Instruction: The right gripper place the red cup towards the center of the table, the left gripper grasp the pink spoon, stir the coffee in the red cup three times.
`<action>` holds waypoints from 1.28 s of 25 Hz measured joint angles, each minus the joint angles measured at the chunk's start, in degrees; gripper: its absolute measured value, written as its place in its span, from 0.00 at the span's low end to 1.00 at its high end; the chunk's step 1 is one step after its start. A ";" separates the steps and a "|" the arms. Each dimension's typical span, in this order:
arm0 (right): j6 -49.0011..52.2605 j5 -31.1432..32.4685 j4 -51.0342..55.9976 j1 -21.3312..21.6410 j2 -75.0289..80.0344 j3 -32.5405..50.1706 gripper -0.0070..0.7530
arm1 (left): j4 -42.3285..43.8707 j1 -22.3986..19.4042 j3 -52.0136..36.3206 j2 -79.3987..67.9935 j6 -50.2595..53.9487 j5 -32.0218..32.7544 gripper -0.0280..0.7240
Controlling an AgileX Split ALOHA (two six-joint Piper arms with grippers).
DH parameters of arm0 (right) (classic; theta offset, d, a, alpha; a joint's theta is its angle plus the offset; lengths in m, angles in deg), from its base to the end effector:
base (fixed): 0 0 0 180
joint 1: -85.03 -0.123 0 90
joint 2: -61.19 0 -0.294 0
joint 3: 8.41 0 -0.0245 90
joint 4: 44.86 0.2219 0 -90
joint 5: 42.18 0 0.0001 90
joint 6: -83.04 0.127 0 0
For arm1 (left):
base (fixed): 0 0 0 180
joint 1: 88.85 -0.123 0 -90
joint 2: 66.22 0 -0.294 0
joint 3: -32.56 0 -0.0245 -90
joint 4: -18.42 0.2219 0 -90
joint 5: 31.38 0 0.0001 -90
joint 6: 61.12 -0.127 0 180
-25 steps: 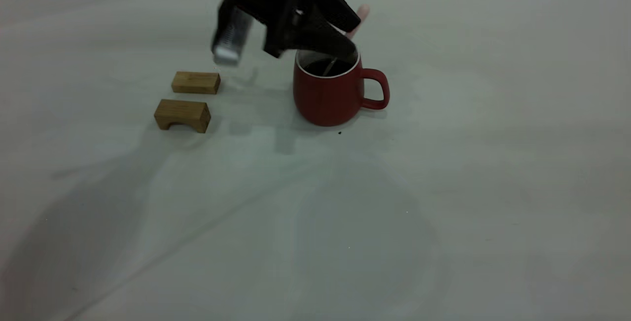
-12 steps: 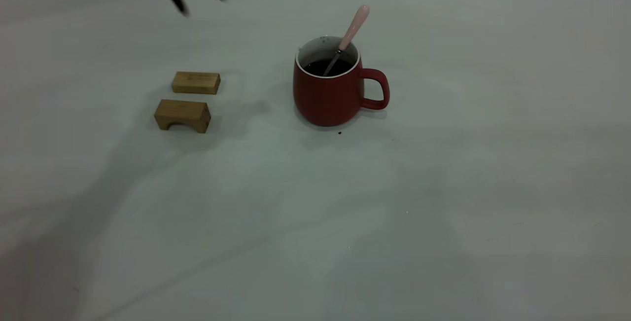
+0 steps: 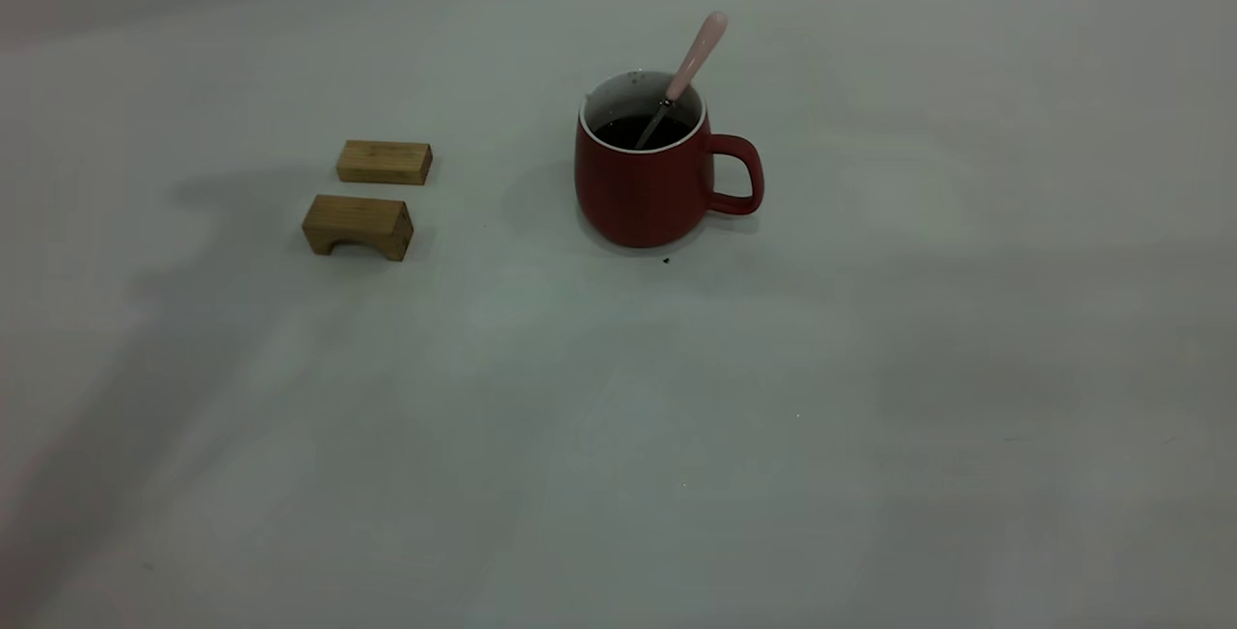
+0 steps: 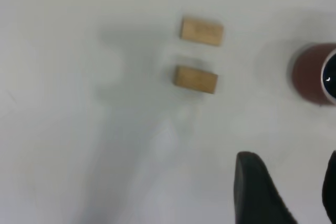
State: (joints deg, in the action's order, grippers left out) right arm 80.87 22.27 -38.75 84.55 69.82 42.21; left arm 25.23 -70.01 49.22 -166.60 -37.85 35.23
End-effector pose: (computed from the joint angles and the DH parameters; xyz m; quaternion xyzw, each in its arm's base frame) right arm -0.0073 0.0121 0.2316 -0.0228 0.8802 0.0463 0.4718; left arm 0.3201 -0.0946 0.3512 -0.0285 0.9646 -0.0370 0.2596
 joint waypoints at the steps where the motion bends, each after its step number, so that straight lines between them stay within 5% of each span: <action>1: 0.00 0.00 0.00 0.00 0.00 0.00 0.64 | 0.17 0.00 -1.37 3.01 -3.68 -0.20 0.55; 7: 0.00 0.00 0.00 0.00 0.00 0.00 0.64 | -1.04 0.06 -16.41 22.30 -21.48 -3.02 0.55; 15: 0.00 0.00 0.00 0.00 0.00 0.00 0.64 | -3.16 -0.56 -41.50 55.07 -22.40 -2.13 0.55; 20: 0.00 0.00 0.00 0.00 0.00 0.00 0.64 | -3.16 -6.47 -53.93 73.44 -22.40 -1.62 0.55; 25: 0.00 0.00 0.00 0.00 0.00 0.00 0.64 | -4.11 -11.34 -60.24 84.30 -22.40 -1.12 0.55; 32: 0.00 0.02 0.00 0.00 0.00 0.00 0.64 | -8.51 -12.09 -66.22 88.69 -23.72 -1.42 0.55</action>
State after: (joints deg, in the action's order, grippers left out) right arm 80.87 22.30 -38.75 84.55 69.82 42.21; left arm 16.72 -82.10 -17.00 -77.91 -61.57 33.81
